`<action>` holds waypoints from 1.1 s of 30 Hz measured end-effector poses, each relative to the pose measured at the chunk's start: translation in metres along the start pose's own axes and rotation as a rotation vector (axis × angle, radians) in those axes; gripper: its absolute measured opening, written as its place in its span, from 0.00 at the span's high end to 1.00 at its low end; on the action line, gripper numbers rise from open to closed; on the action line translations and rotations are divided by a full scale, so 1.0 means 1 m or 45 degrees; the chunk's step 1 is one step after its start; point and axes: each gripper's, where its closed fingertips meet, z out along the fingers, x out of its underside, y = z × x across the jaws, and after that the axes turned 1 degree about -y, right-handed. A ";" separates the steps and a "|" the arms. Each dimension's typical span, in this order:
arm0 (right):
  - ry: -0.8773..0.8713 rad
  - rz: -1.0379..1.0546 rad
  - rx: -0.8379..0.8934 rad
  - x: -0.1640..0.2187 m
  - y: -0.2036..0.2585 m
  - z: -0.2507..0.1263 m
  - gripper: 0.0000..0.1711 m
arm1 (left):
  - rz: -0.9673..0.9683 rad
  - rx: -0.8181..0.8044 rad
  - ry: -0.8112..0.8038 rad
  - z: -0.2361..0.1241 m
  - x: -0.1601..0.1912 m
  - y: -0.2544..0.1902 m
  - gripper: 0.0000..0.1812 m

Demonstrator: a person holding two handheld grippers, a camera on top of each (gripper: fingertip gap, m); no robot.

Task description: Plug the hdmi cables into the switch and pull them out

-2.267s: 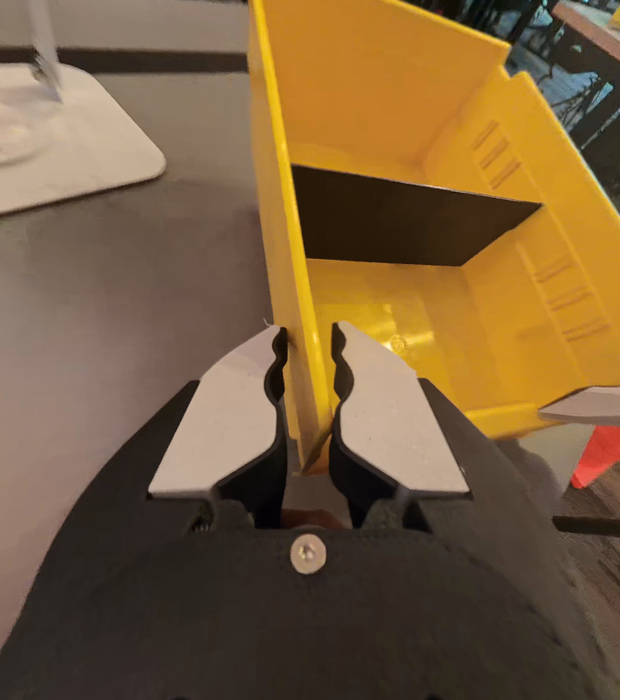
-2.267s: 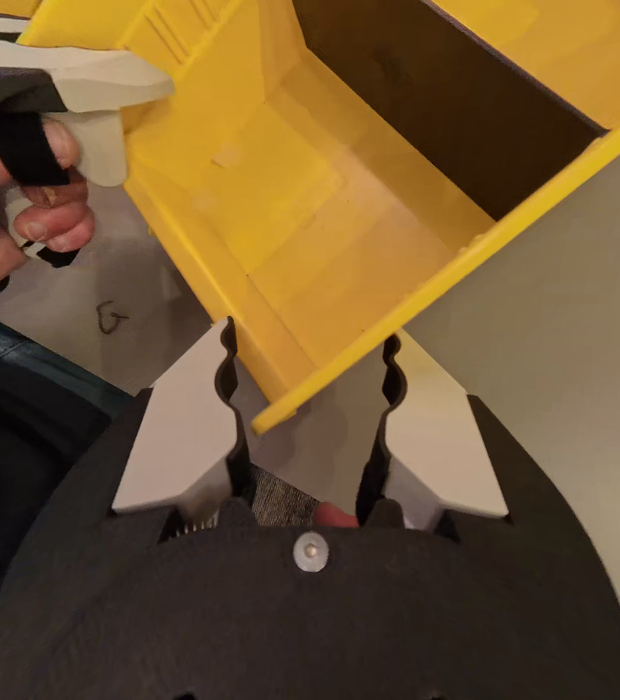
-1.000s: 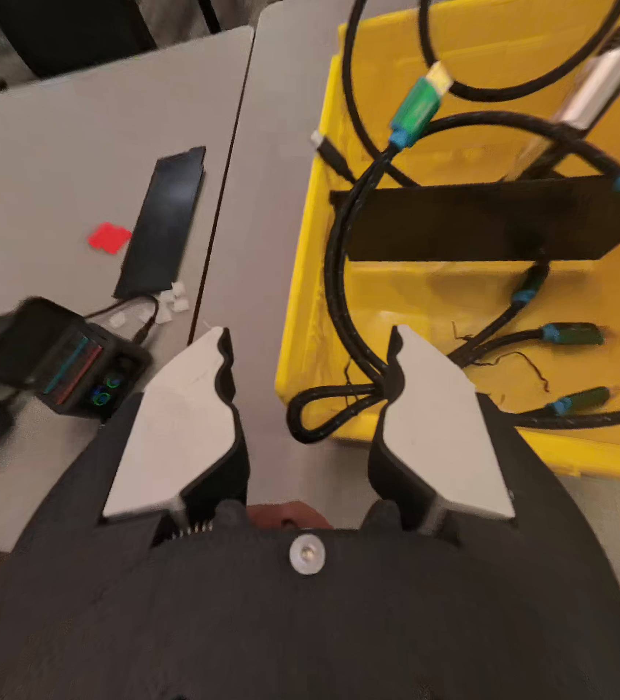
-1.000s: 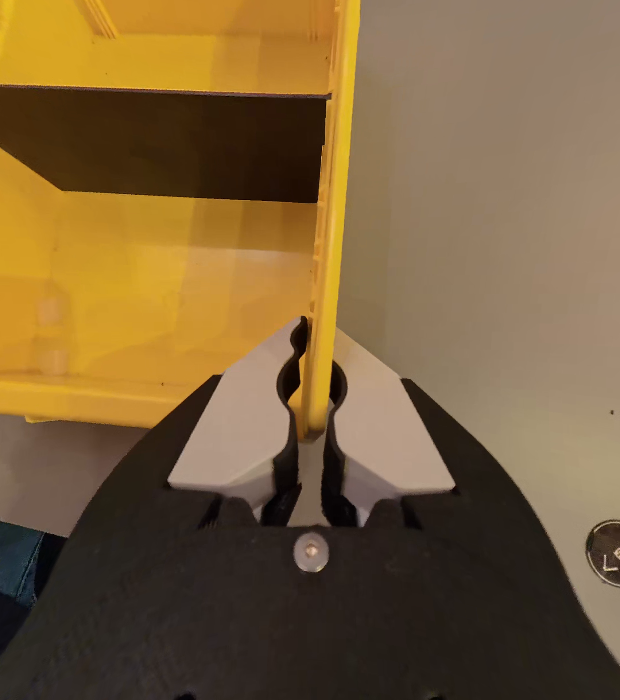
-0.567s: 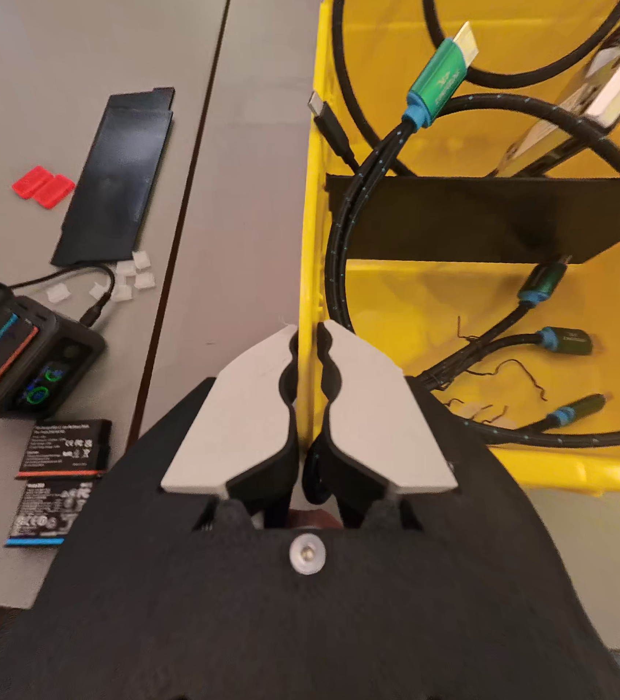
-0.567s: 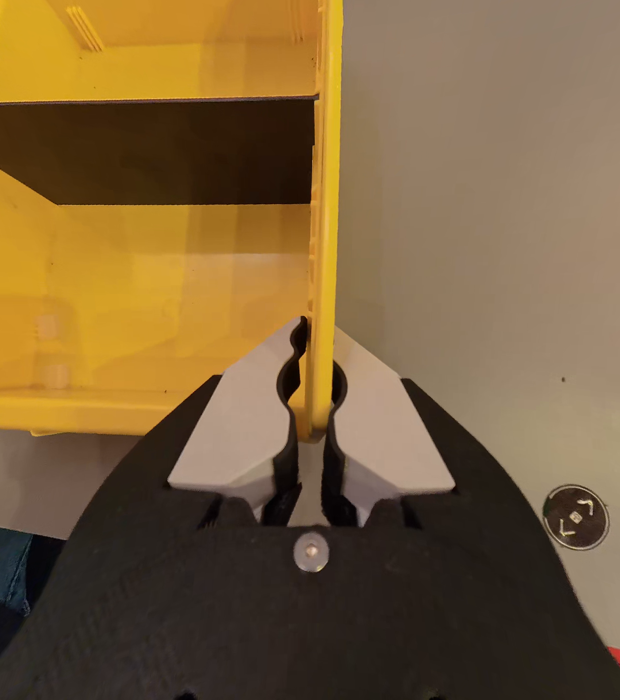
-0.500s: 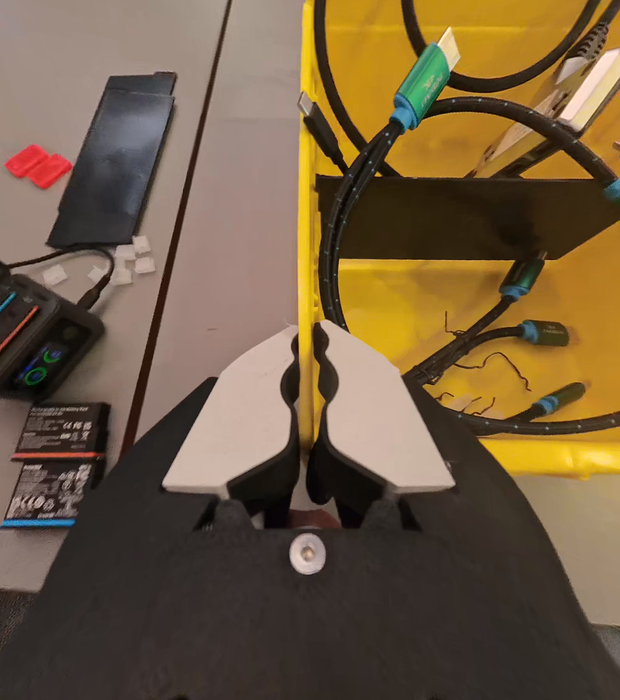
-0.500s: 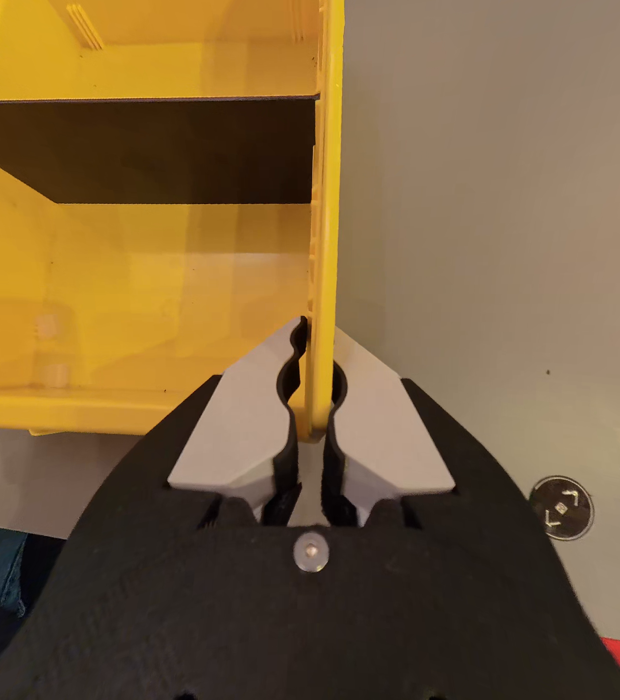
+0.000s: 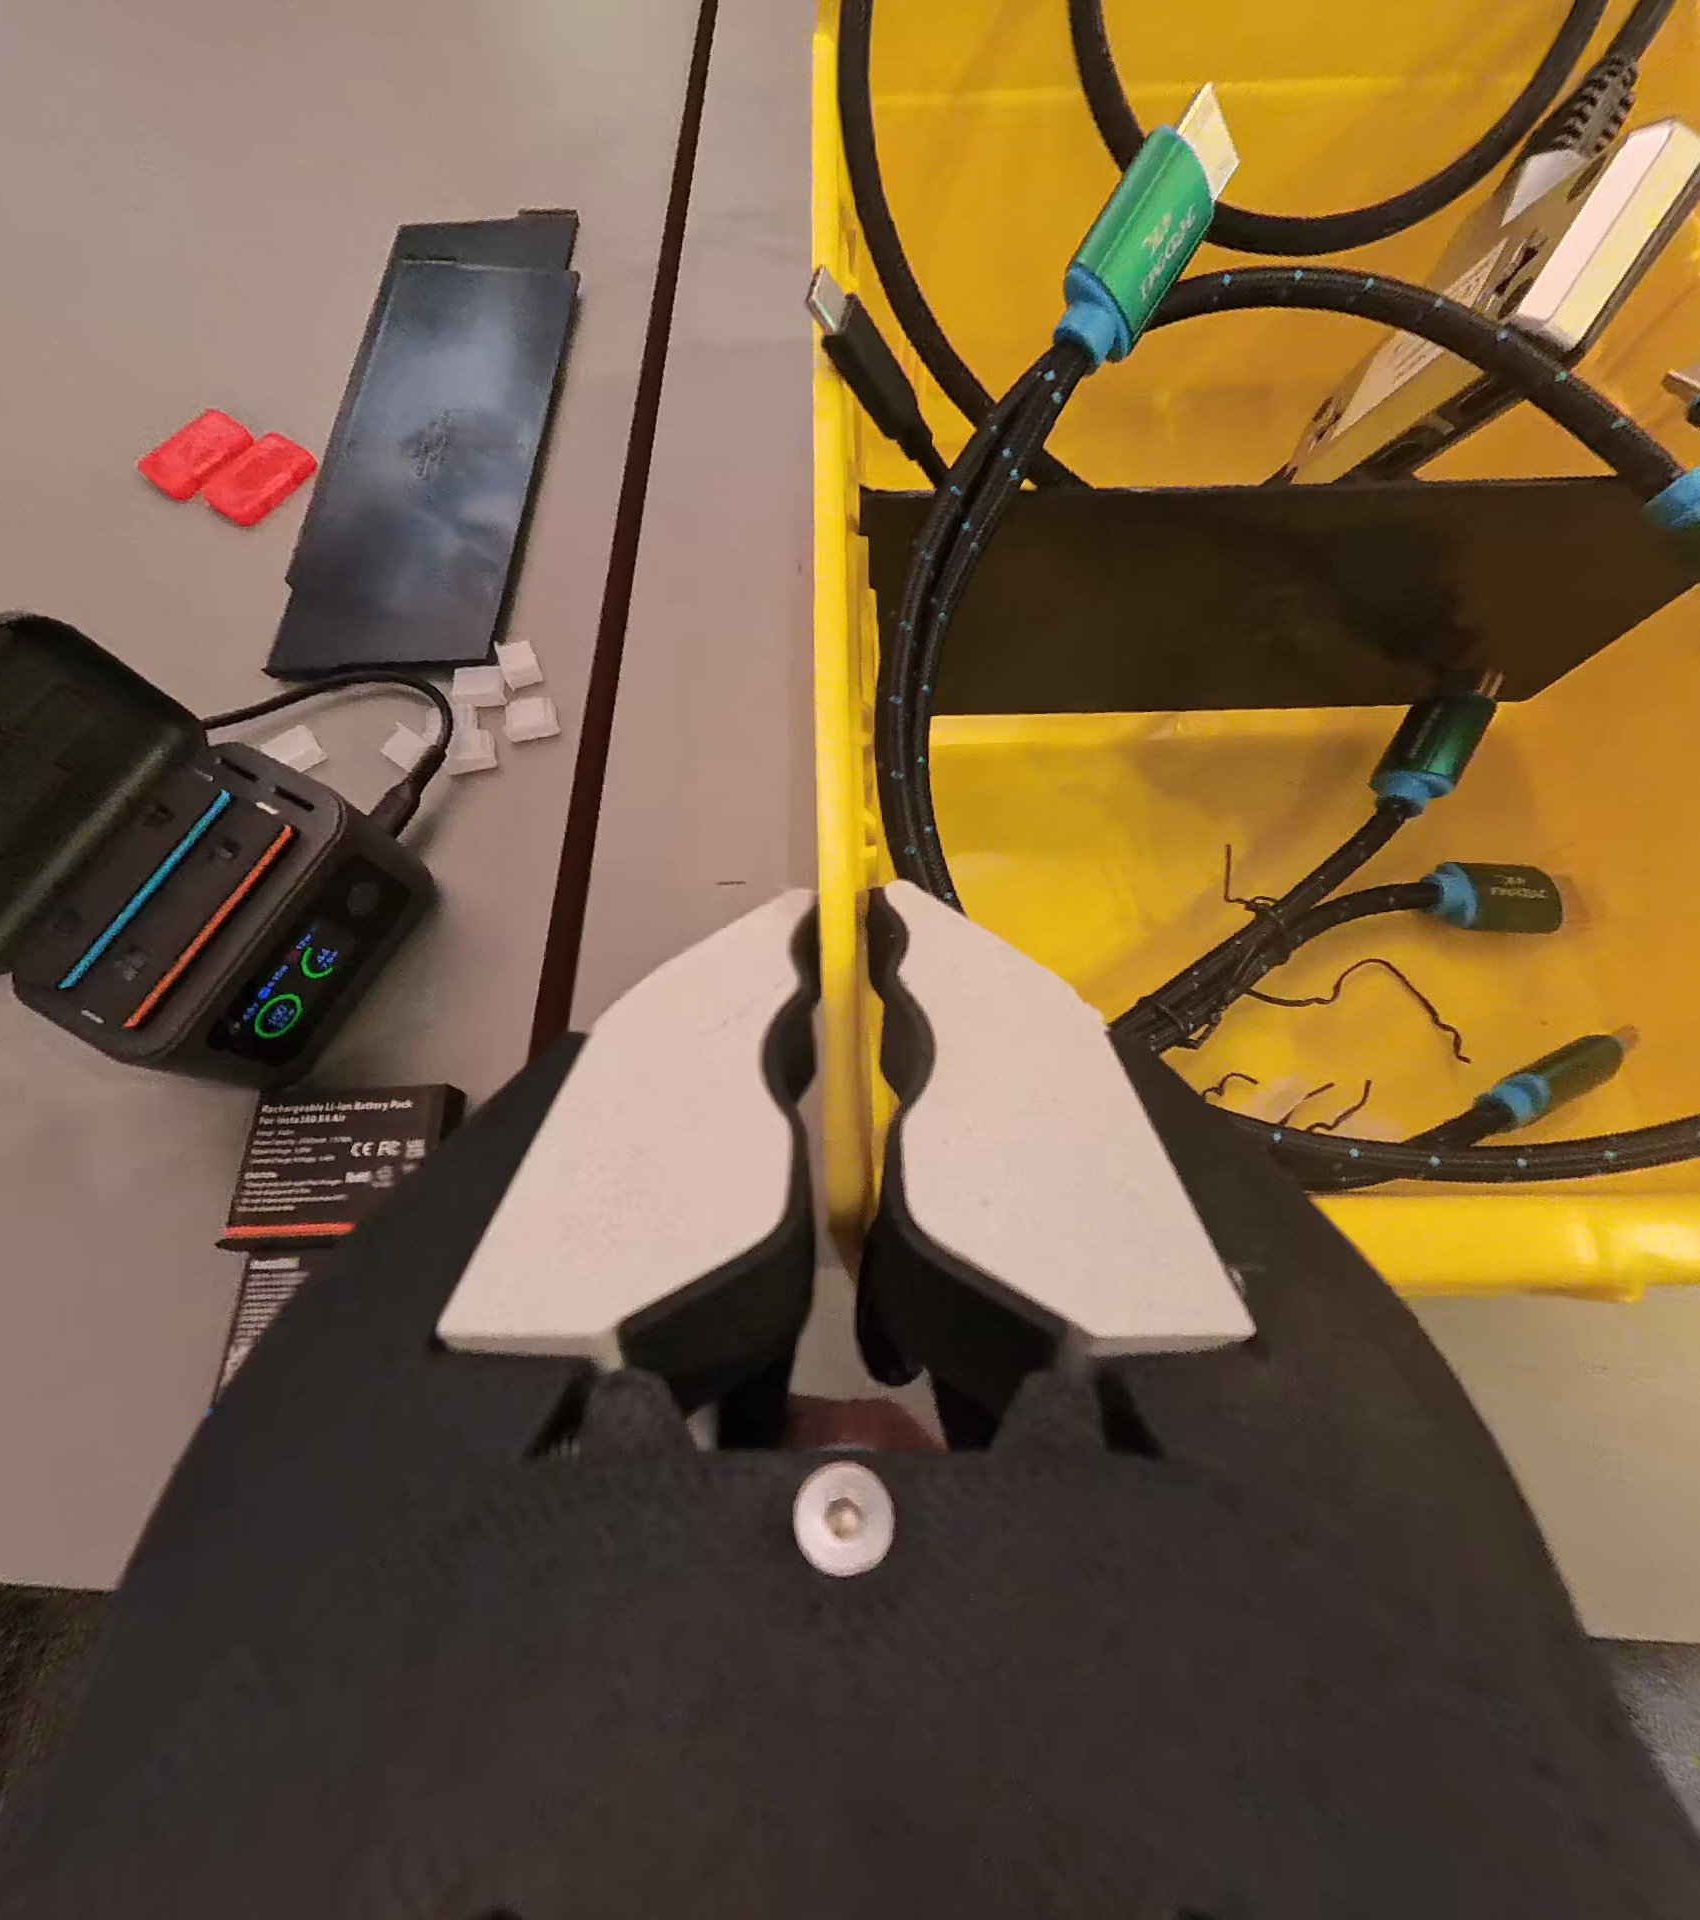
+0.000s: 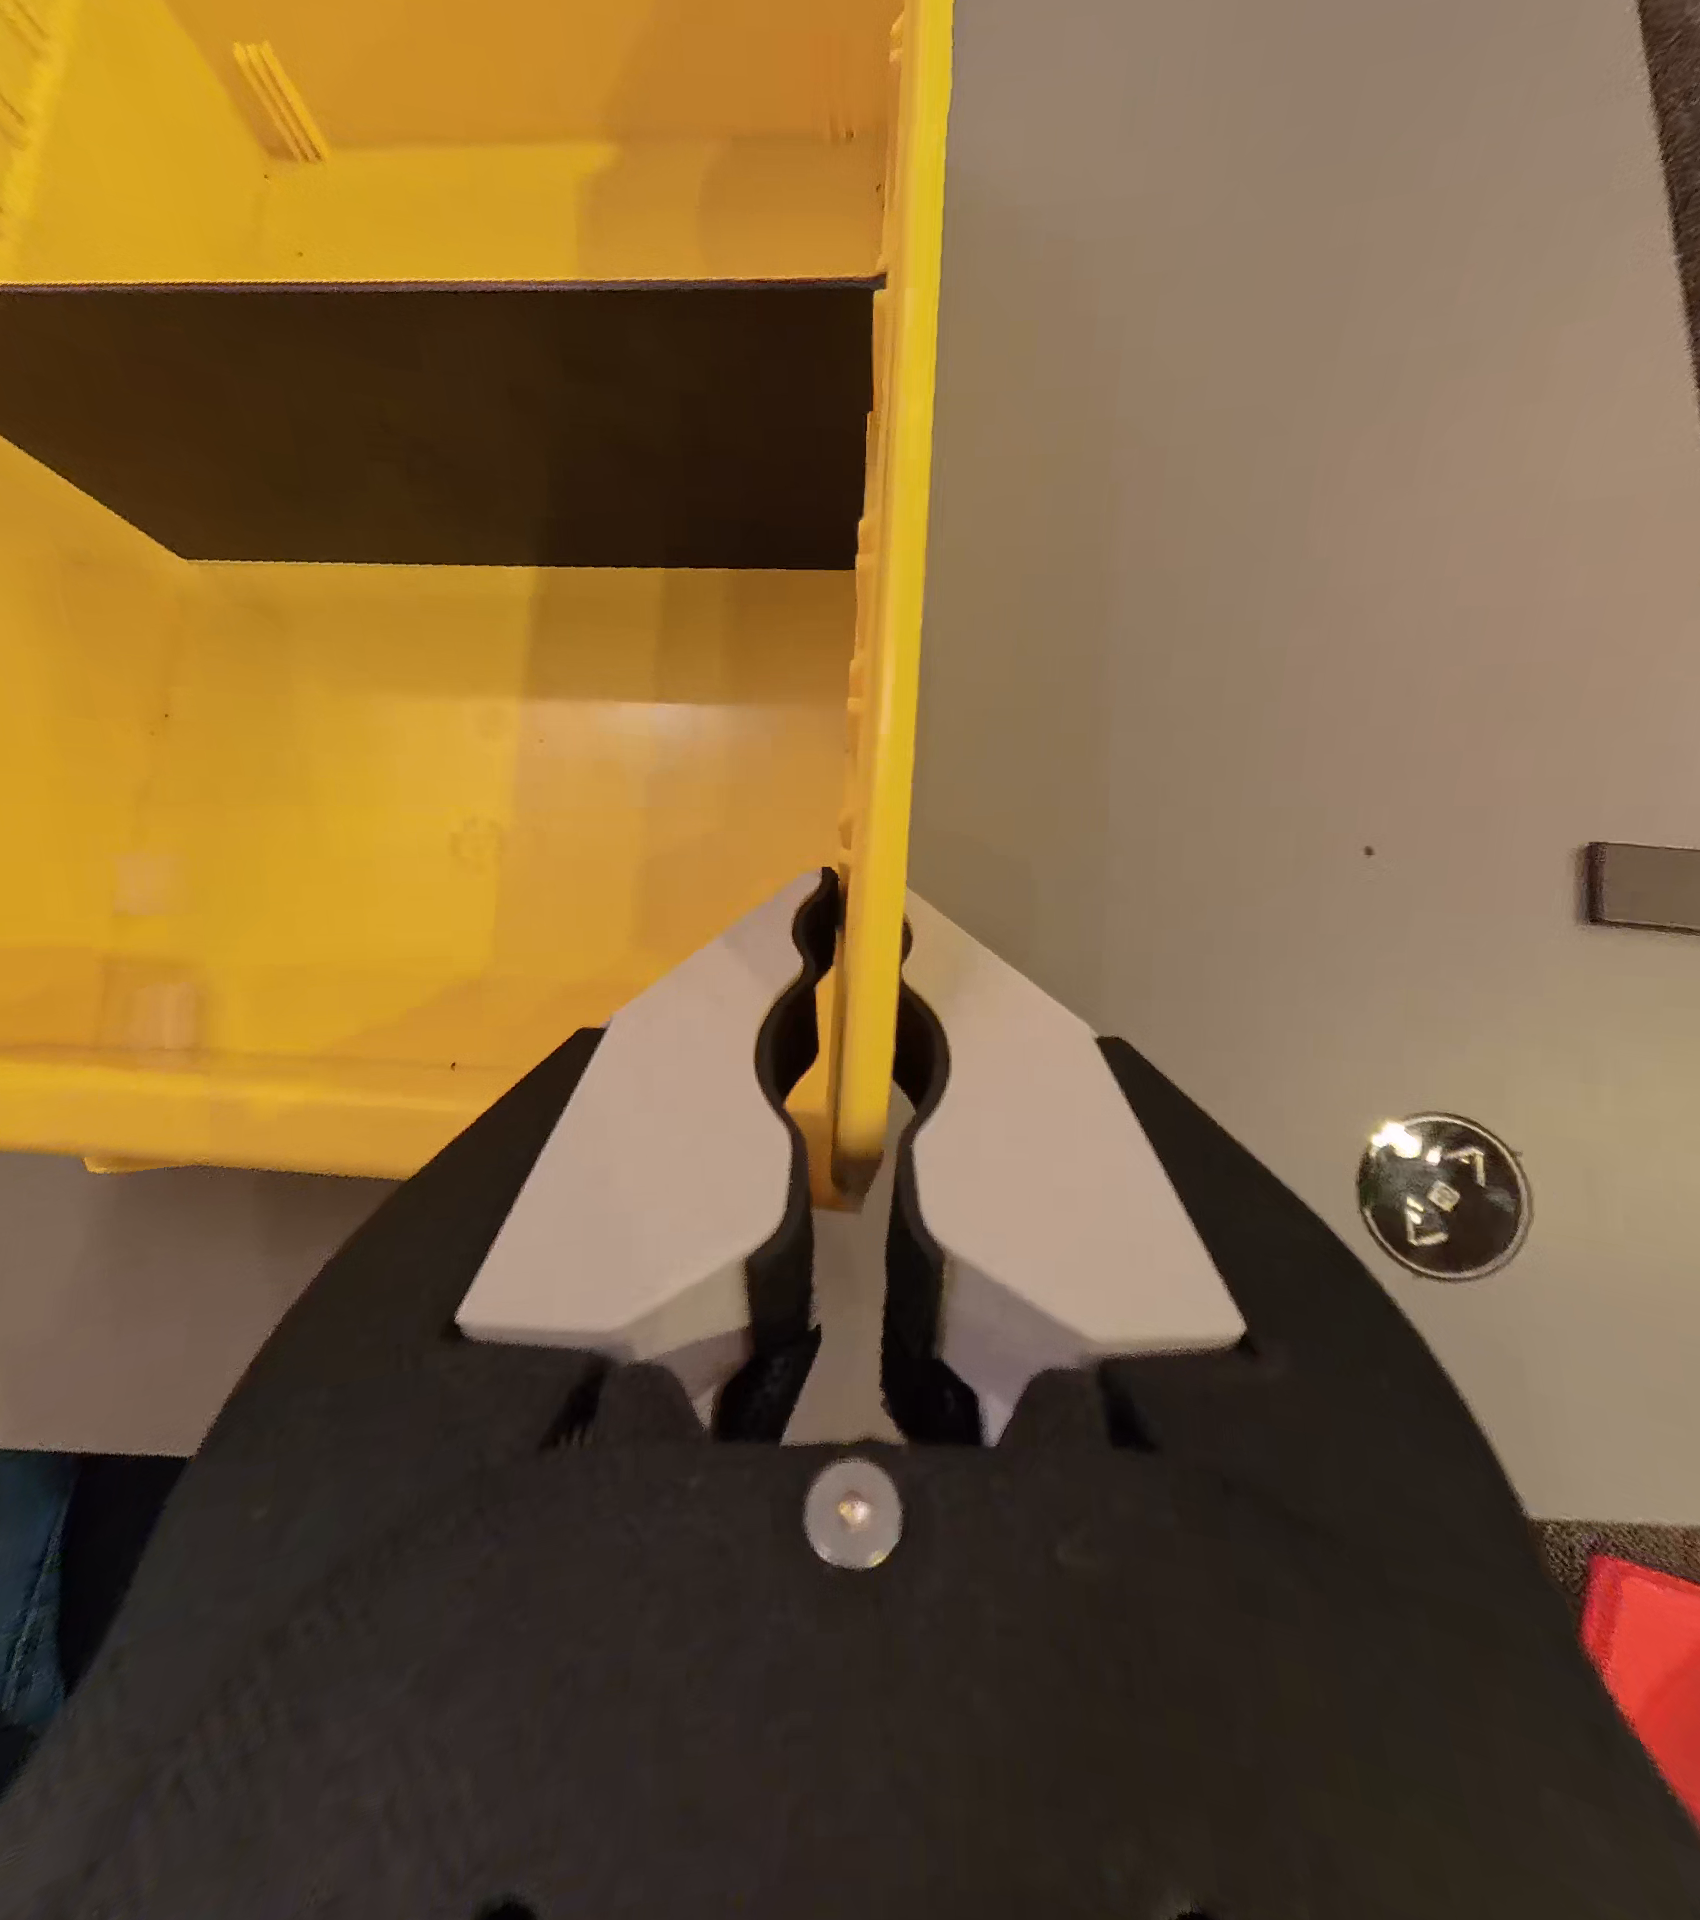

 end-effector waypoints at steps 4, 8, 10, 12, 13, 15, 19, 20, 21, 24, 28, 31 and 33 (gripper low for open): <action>-0.110 0.007 0.135 -0.015 -0.012 -0.029 0.75 | 0.001 -0.111 -0.098 -0.022 -0.020 0.014 0.67; -0.258 -0.230 0.229 -0.053 0.009 -0.076 0.55 | 0.084 -0.079 -0.253 -0.066 -0.060 -0.013 0.54; -0.330 -0.409 0.172 -0.076 0.050 -0.092 0.45 | 0.138 0.078 -0.286 -0.081 -0.078 -0.059 0.49; -0.333 -0.540 -0.021 -0.088 0.111 -0.095 0.38 | 0.248 0.244 -0.291 -0.088 -0.089 -0.119 0.47; -0.337 -0.585 -0.138 -0.091 0.145 -0.094 0.33 | 0.296 0.334 -0.271 -0.088 -0.090 -0.152 0.44; -0.359 -0.660 -0.392 -0.093 0.217 -0.088 0.23 | 0.384 0.522 -0.213 -0.084 -0.083 -0.220 0.41; -0.261 -0.811 -0.670 -0.072 0.322 -0.054 0.14 | 0.461 0.597 -0.204 -0.054 -0.081 -0.315 0.58; -0.236 -0.828 -0.711 -0.068 0.339 -0.044 0.13 | 0.462 0.631 -0.206 -0.045 -0.079 -0.336 0.60; -0.216 -0.827 -0.760 -0.064 0.356 -0.034 0.15 | 0.482 0.670 -0.177 -0.035 -0.074 -0.355 0.60; -0.126 -0.863 -0.768 -0.052 0.385 0.005 0.20 | 0.506 0.663 -0.048 0.002 -0.058 -0.392 0.62; -0.044 -0.833 -0.786 -0.049 0.396 0.050 0.24 | 0.533 0.690 0.013 0.043 -0.041 -0.425 0.63; 0.016 -0.864 -0.743 -0.043 0.390 0.084 0.23 | 0.606 0.548 0.001 0.069 -0.038 -0.425 0.79; 0.060 -0.854 -0.763 -0.036 0.390 0.100 0.24 | 0.626 0.555 0.085 0.079 -0.025 -0.428 0.84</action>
